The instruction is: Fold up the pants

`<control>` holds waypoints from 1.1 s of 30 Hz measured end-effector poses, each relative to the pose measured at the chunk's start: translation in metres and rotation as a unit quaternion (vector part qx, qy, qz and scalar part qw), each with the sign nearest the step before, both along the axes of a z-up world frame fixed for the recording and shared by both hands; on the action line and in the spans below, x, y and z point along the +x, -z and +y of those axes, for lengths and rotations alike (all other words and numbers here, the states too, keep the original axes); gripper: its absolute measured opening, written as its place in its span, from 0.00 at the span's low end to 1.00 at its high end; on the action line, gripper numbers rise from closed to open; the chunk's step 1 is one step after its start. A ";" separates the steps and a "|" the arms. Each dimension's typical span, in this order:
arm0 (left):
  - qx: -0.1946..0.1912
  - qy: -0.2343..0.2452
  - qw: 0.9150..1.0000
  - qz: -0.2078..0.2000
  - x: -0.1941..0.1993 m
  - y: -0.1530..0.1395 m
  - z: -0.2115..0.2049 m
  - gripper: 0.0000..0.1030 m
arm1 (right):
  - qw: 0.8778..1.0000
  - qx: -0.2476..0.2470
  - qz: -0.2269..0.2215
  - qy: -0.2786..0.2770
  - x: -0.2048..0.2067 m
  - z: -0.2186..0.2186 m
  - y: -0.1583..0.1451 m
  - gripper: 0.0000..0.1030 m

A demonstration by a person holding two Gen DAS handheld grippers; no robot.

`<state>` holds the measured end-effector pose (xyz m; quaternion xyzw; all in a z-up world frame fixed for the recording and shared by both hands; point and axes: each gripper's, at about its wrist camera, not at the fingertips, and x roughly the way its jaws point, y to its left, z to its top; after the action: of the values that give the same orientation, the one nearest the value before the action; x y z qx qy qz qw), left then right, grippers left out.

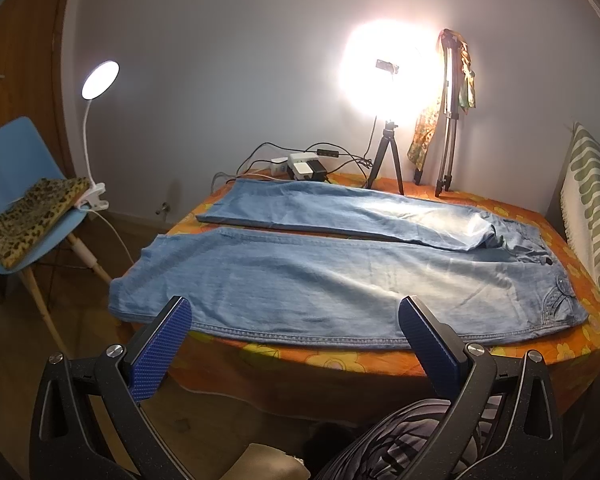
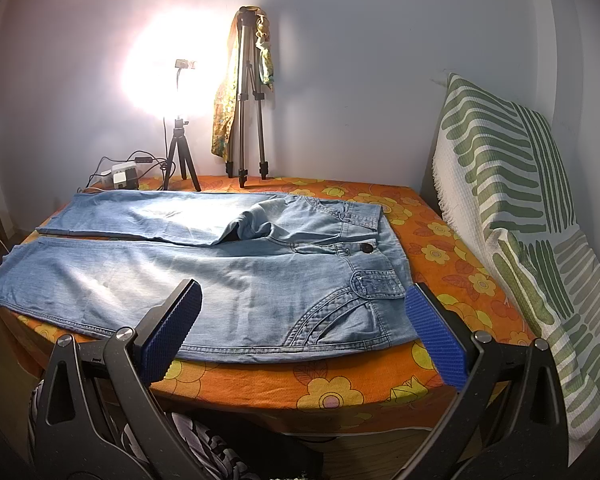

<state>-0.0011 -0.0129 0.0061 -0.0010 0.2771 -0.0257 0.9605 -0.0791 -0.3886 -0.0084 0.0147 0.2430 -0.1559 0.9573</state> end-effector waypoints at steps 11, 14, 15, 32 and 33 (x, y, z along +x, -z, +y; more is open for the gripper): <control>-0.018 -0.019 1.000 0.014 0.007 0.007 0.022 1.00 | 1.000 -0.002 -0.001 -0.006 0.000 -0.001 -0.001 1.00; -0.024 -0.024 0.999 0.019 0.009 0.008 0.034 1.00 | 1.000 -0.008 -0.003 -0.015 0.001 -0.003 -0.003 1.00; -0.023 -0.026 0.999 0.019 0.009 0.008 0.037 1.00 | 1.000 -0.010 -0.004 -0.019 0.002 -0.004 -0.004 1.00; -0.035 -0.047 0.997 0.048 0.069 -0.032 0.134 0.71 | 0.989 -0.024 -0.005 -0.147 0.054 -0.017 -0.054 0.95; -0.036 -0.046 0.997 0.048 0.074 -0.035 0.137 0.70 | 0.988 -0.024 -0.003 -0.150 0.060 -0.017 -0.056 0.92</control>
<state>0.0731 0.1240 0.0411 -0.0498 0.3210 0.0086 0.9457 -0.0187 -0.4060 0.0476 -0.0442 0.2356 -0.0163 0.9707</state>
